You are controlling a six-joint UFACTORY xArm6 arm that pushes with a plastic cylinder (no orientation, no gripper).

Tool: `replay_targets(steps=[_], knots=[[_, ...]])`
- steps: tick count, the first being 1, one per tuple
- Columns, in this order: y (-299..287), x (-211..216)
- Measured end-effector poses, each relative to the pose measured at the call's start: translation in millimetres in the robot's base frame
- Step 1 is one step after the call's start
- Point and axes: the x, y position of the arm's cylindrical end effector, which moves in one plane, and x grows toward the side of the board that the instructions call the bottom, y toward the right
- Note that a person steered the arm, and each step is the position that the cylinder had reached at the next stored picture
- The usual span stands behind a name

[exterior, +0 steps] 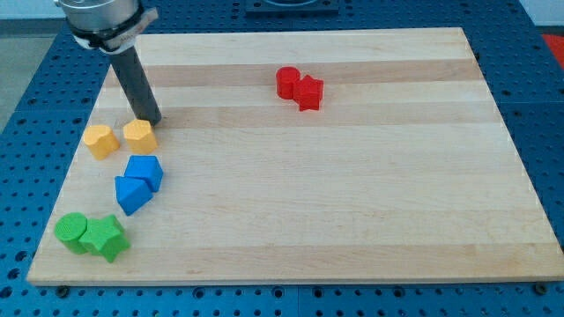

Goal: Push the yellow hexagon towards the center of the board

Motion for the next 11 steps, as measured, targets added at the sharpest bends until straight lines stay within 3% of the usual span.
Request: replay_targets(steps=[2, 5, 9, 11], knots=[[-86, -19], [-87, 35], [-87, 48], [-38, 48]])
